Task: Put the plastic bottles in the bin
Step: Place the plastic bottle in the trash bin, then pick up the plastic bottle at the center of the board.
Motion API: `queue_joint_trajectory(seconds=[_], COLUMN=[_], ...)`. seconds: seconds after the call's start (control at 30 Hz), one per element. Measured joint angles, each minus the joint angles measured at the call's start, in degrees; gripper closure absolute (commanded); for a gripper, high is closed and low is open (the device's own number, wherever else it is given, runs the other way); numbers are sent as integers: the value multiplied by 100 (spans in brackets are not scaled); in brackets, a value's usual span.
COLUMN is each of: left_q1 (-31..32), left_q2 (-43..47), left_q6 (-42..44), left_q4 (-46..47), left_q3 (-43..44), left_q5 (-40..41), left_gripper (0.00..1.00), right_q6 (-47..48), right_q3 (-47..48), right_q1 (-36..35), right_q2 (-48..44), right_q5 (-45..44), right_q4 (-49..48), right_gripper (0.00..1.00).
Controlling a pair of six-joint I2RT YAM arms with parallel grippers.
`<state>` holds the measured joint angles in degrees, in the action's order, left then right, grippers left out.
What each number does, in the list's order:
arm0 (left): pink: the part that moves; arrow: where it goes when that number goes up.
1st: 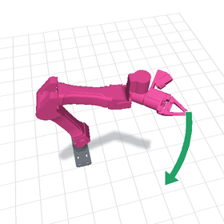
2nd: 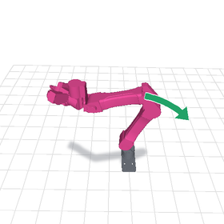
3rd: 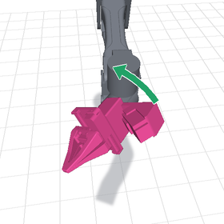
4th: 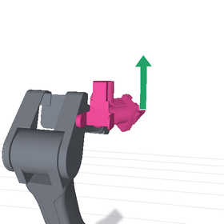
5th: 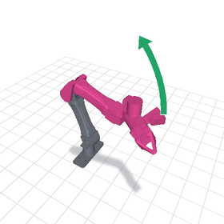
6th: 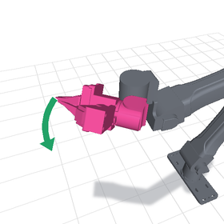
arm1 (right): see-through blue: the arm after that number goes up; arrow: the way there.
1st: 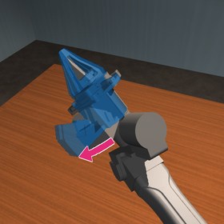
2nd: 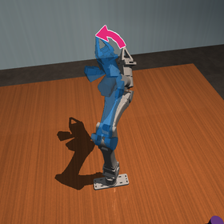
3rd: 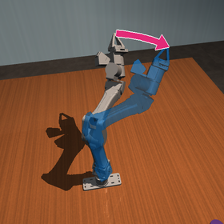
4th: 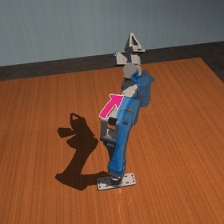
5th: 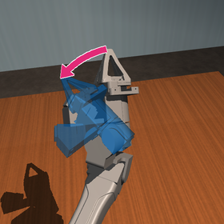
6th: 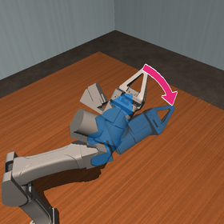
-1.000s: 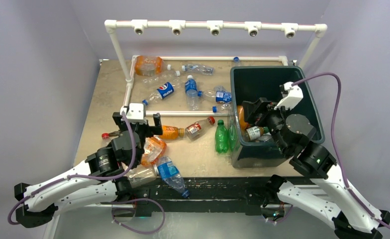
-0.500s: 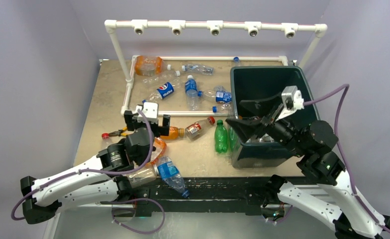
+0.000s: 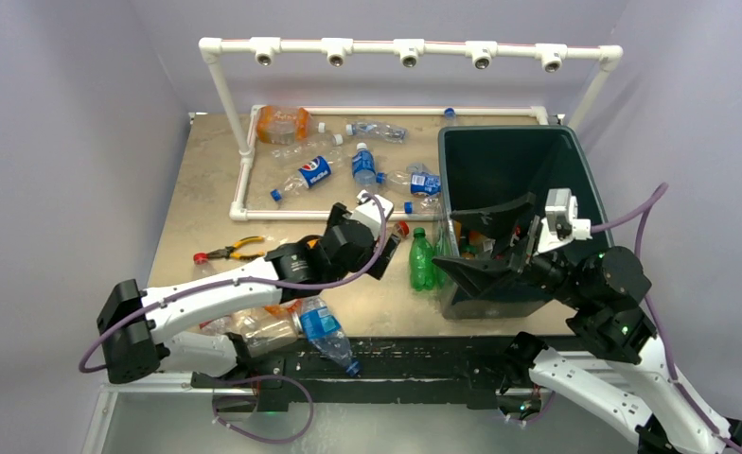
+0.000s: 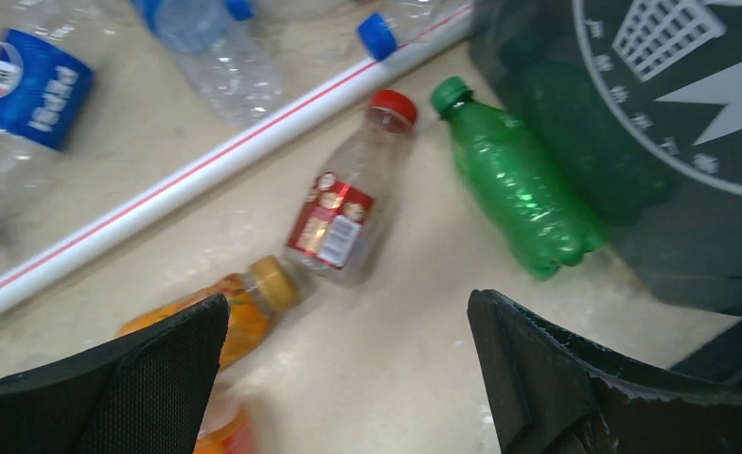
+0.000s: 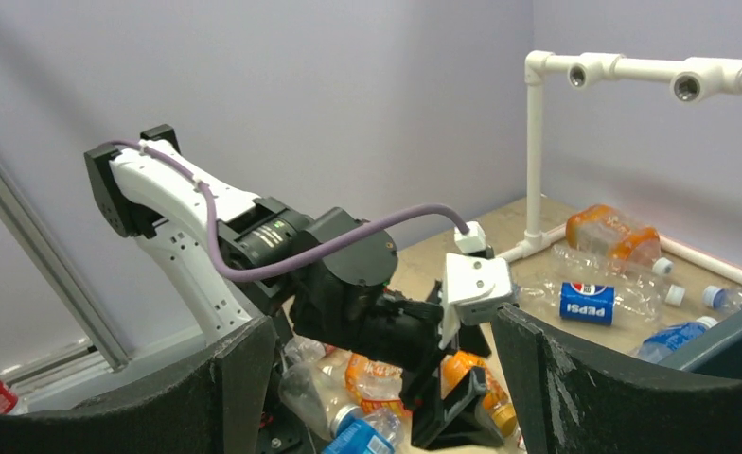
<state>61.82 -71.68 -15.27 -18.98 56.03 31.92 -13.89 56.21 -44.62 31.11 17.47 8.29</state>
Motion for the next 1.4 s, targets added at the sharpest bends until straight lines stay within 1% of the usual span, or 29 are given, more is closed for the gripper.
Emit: queue_joint_trajectory(seconds=[0.07, 0.17, 0.2, 0.3, 0.4, 0.53, 0.77, 0.97, 1.13, 1.27, 1.4], left_q1=[-68, -376, -538, -798, -844, -835, -833, -833, -833, -828, -828], left_q2=[-136, -378, -476, -697, -997, -1471, -2111, -2868, -3217, -3390, -3504], left_q6=[-227, -752, -1012, -1591, -2031, -2446, -2870, -3123, -3239, -3274, -3279], left_q4=[155, 560, 890, 1617, 2199, 2846, 3560, 3672, 3779, 3792, 3845], left_q3=[20, 11, -74, -435, -763, -870, -855, -616, -424, -273, -223], left_q5=[-420, -1071, -1346, -1840, -2251, -2712, -3005, -3069, -3130, -3132, -3134], left_gripper=[3, 3, 3, 1, 1, 2, 6, 11, 13, 18, 25], right_q6=[-2, -13, -15, -20, -22, -35, -52, -61, -61, -61, -59], right_q3=[-11, -42, -46, -63, -138, -208, -293, -297, -297, -297, -297], right_q1=[0, 0, 0, 0, 0, 0, 0, 0, 0, 0, 0], right_q2=[-83, -210, -243, -317, -380, -387, -439, -494, -501, -516, -566], right_q5=[-4, -24, -35, -83, -149, -155, -214, -328, -367, -450, -457], right_q4=[-13, -17, -15, -17, -15, -13, -13, 9, 48, 109, 136], right_gripper=[11, 11, 11, 11, 11, 11, 11, 11, 11, 11, 11])
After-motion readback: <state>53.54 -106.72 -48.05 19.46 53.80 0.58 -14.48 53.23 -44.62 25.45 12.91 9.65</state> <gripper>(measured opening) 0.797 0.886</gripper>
